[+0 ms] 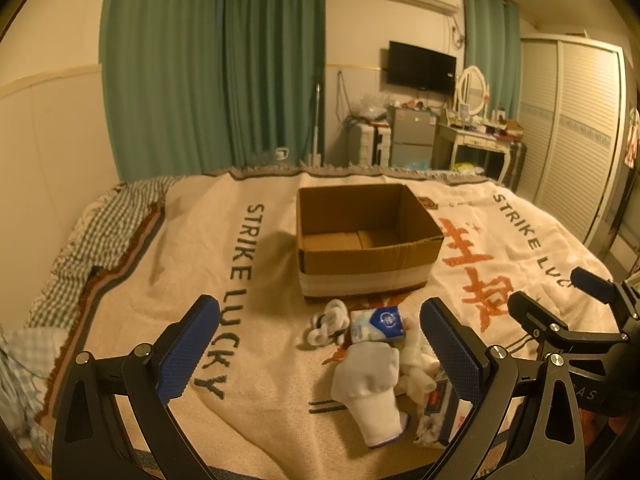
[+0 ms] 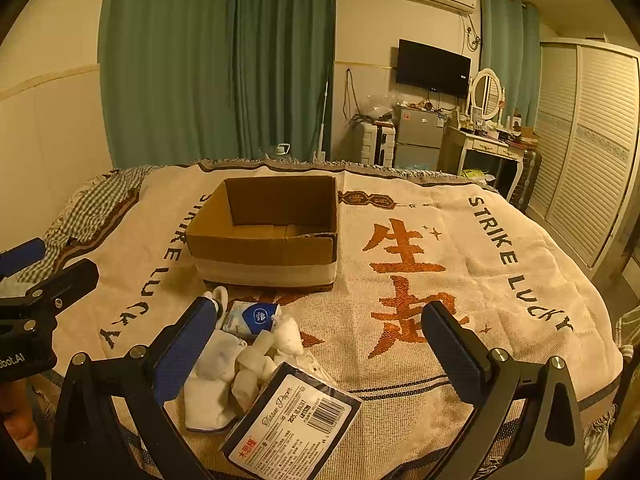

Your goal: Organize soft objects

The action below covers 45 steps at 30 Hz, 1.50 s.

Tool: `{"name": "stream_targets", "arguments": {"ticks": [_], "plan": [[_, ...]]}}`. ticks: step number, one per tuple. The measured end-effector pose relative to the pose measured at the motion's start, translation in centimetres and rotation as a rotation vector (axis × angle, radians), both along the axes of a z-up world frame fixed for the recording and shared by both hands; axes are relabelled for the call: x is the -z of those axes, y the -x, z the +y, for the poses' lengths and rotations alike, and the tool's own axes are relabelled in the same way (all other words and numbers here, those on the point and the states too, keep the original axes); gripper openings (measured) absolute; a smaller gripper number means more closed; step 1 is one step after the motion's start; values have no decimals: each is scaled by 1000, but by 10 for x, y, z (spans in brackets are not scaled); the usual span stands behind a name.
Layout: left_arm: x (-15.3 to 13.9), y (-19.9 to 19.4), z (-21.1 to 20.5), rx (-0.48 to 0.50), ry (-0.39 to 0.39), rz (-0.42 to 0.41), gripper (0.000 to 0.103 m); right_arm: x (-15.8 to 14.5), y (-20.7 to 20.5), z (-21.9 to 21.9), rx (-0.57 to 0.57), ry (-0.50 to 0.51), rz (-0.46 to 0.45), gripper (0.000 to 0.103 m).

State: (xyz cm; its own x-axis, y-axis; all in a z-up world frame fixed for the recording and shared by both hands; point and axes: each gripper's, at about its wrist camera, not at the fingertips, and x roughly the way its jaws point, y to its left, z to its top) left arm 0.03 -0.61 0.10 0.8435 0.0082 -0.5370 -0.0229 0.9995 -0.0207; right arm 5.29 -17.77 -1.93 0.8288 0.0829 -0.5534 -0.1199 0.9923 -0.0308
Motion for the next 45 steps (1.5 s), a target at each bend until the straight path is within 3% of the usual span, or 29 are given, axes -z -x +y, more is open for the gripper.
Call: {"name": "stream_targets", "arguments": {"ticks": [17,22,27,31,34,45], "plan": [[-2,4,-2,7,-3,-12,102,-4,0,-5,7,-1,-2,103],[-2,10,2,16,30,2,102,-10,8,-11,19,8,8,103],[10,14,3,16,32,45,102,11,11,-21,59,2,127,103],[32,10,5,1,60,127,102,49,1,-25,62,-91,320,103],[46,5,7,-12,72,177,102,73,-6,-20,52,-127,410,103],[76,-18,5,-31,48,245,101,122,-30,-3,35,-209,578,103]]}}
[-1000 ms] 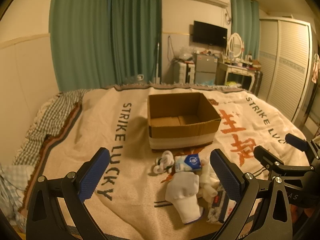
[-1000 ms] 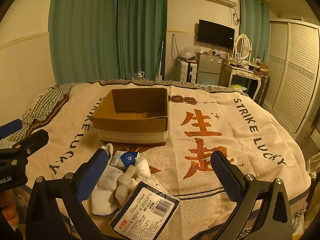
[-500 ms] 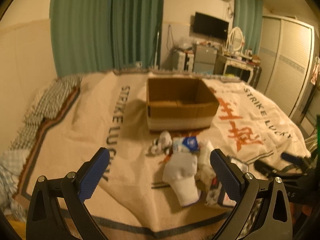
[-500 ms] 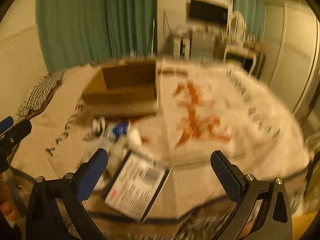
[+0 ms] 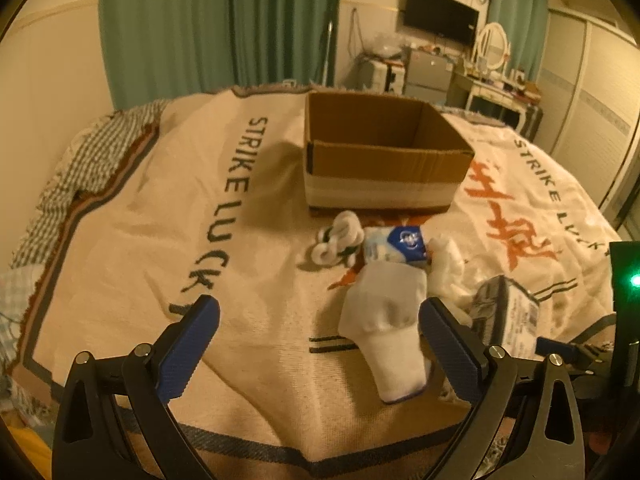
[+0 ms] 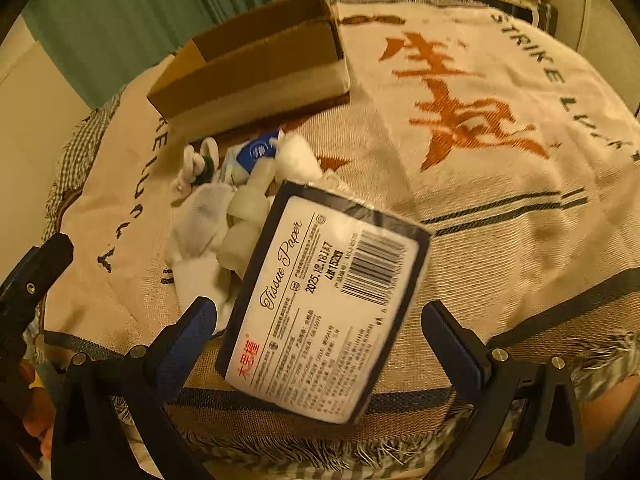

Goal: Organize soft objects
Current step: 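Grasp the white glove with the left tool while the right tool grasps the tissue pack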

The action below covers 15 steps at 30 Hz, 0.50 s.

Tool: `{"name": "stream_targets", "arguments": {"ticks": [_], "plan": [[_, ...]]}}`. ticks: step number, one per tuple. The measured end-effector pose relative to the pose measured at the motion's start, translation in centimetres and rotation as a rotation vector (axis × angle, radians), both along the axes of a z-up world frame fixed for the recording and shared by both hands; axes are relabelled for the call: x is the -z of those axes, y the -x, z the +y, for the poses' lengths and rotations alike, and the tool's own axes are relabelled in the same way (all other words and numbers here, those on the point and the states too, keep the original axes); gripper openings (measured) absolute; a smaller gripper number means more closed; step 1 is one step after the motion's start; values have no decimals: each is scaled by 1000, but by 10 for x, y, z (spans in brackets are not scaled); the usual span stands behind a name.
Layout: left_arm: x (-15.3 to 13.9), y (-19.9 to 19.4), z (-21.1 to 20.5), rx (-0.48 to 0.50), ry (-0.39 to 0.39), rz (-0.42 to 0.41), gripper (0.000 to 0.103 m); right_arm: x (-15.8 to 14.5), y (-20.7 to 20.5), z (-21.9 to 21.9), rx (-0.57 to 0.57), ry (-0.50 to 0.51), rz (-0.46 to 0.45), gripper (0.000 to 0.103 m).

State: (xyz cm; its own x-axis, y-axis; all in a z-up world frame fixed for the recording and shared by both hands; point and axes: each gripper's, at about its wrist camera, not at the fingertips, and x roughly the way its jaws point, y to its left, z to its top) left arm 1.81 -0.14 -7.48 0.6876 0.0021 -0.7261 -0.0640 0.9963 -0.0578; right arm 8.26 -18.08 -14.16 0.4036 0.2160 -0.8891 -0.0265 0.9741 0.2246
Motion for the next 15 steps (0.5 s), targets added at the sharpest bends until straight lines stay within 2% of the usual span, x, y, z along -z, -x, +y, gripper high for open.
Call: {"name": "stream_targets", "arguments": {"ticks": [2,3,4,7,10,15], "plan": [[6,-5,-2,6,-1,16,101,7,-5,4,-3,16,22,102],[7,-6,-2,8,-2,20,101,10,-6,5,-4,30,29,100],[9,-7,-2,12,-4,25,101,11,-7,5,-5,36,30,92],[14,-13,-5,27,-8,35,100,2,-7,-4,10,22,3,86],[26,-22,-12,49,-22,67,97,-18,-15,-18,22,12,-41,85],[51,-37,-26,86,-16,133,90,-33,-36,-35,32,102,-116,85]]}}
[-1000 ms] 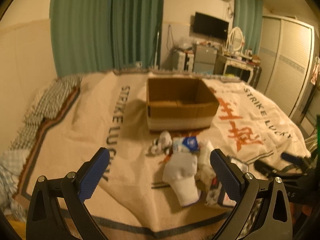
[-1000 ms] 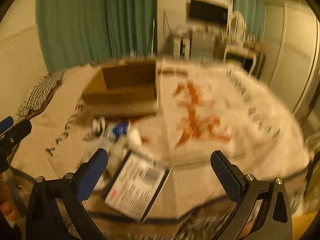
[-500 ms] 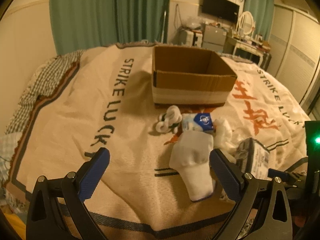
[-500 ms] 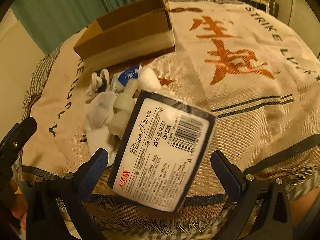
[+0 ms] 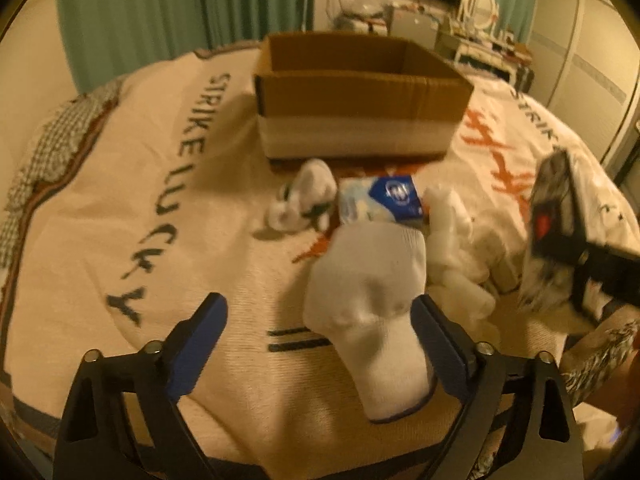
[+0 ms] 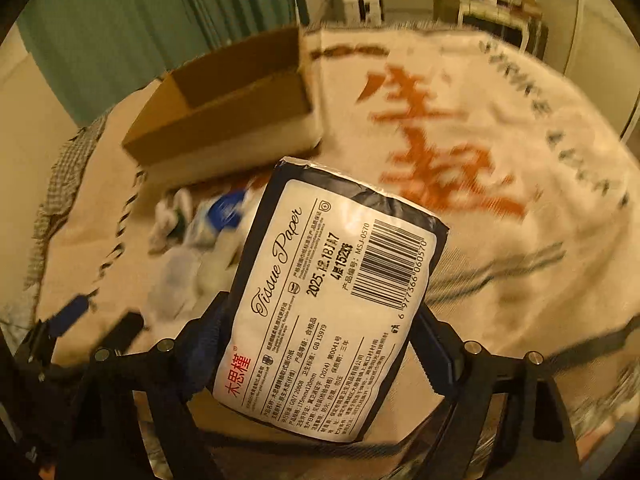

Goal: Organize soft objects
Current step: 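Grasp the white glove with the left tool while the right tool grasps the tissue pack, then carry glove and tissue pack into the box and open both tools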

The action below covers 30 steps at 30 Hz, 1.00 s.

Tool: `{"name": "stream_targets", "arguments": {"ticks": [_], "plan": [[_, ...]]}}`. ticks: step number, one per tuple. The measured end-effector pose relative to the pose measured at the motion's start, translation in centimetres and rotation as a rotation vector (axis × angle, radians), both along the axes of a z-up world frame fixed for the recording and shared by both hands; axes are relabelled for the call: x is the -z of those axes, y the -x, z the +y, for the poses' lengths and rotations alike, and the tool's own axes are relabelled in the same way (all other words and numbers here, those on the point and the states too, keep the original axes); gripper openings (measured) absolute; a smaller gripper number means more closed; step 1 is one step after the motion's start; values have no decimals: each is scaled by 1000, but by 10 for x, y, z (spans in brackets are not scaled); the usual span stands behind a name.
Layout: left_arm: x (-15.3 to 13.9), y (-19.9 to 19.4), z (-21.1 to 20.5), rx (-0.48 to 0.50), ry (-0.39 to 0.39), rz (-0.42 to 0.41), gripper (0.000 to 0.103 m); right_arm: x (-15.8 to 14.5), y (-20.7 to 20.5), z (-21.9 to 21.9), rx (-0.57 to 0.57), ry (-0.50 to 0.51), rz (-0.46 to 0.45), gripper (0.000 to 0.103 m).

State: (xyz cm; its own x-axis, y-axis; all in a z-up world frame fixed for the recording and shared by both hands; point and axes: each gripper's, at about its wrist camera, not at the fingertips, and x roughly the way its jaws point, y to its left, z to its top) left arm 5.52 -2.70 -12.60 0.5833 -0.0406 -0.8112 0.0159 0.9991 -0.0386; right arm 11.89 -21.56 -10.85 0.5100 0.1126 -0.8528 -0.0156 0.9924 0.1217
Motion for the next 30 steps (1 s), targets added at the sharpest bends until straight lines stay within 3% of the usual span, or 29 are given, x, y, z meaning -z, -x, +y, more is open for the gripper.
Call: {"name": "stream_targets", "arguments": {"ticks": [6,8,9,10,14,23,30], "plan": [[15,-19,-9,31,83,47,89,12,-12,-12,16,-35,25,85],[19,-23,-14,43,78,53,88,13,-14,-11,3,-21,21,84],[22,-26,-17,58,79,56,72,13,-15,-12,2,-18,19,84],[23,-28,-18,68,83,65,67,14,-15,-12,3,-19,19,84],[18,-27,-16,78,85,56,58,11,-14,-14,0,-17,10,85],[-17,-1,1,67,84,2,53,-29,4,-5,-42,7,-71,84],[-75,26,15,41,50,-99,53,-87,22,2,-72,-4,-180,84]]}}
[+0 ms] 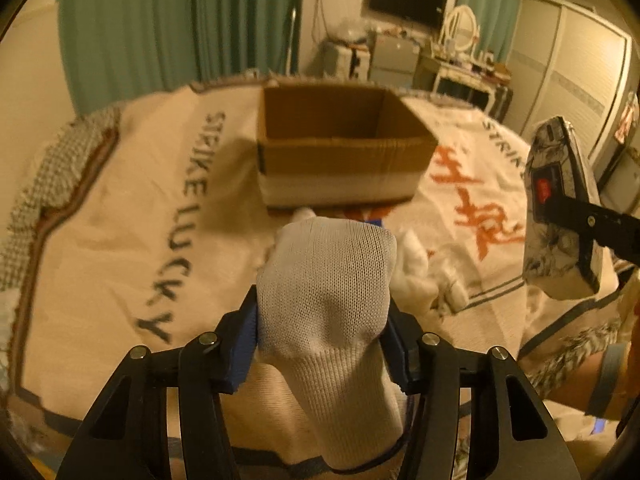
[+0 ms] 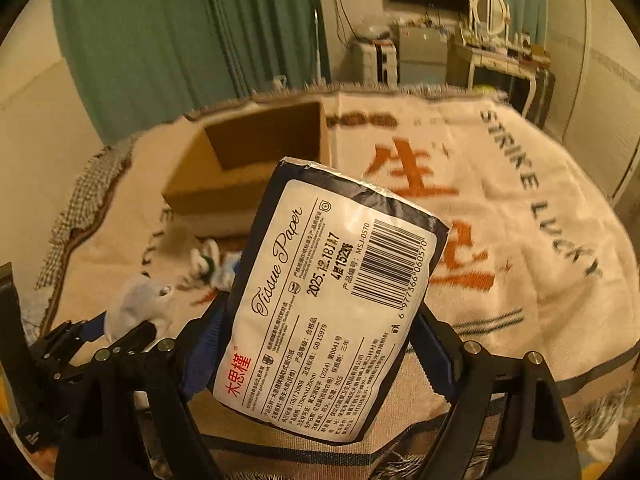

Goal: Organize soft objects
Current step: 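Carry glove and tissue pack into the box and open both tools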

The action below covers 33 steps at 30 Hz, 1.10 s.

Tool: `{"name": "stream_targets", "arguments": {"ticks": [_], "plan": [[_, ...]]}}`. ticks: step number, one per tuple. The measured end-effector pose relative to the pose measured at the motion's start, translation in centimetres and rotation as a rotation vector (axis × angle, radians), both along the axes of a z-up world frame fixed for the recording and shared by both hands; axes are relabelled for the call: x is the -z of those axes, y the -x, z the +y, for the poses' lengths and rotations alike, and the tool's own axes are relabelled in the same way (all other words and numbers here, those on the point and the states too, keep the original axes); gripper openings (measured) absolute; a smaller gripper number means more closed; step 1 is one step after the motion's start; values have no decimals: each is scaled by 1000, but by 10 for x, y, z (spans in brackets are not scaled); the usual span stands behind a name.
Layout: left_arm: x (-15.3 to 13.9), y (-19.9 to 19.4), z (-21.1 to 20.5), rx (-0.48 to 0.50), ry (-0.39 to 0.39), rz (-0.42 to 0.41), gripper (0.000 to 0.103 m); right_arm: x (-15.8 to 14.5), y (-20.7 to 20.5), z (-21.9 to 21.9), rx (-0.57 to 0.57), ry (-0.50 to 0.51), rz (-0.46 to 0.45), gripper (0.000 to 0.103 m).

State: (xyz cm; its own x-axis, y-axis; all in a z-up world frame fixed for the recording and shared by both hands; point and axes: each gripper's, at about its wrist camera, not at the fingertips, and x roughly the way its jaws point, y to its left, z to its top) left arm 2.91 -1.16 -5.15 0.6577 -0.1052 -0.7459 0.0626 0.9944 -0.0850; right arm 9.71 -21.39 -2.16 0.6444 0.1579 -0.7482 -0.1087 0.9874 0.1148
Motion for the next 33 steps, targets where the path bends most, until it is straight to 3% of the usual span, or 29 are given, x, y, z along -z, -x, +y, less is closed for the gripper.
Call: {"name": "stream_targets", "arguments": {"ticks": [6,10,14,18,23,28,33], "plan": [[-46,-15,10,-11,26,-74,53,-53,-11,12,-53,3,-88,85],[-71,-54,10,-2,43,-127,53,-80,-47,27,-113,27,-133,84],[-81,-107,11,2,28,-160,53,-88,-99,41,-161,20,-144,84],[-63,-173,10,6,8,-140,53,-73,-160,55,-191,7,-131,84],[-23,-233,13,-8,36,-79,53,-30,-231,65,-200,-6,-68,84],[5,-265,10,5,9,-46,53,2,-281,70,-200,-19,-31,84],[11,-271,12,1,17,-51,56,13,-294,74,-210,-28,-24,85]]}}
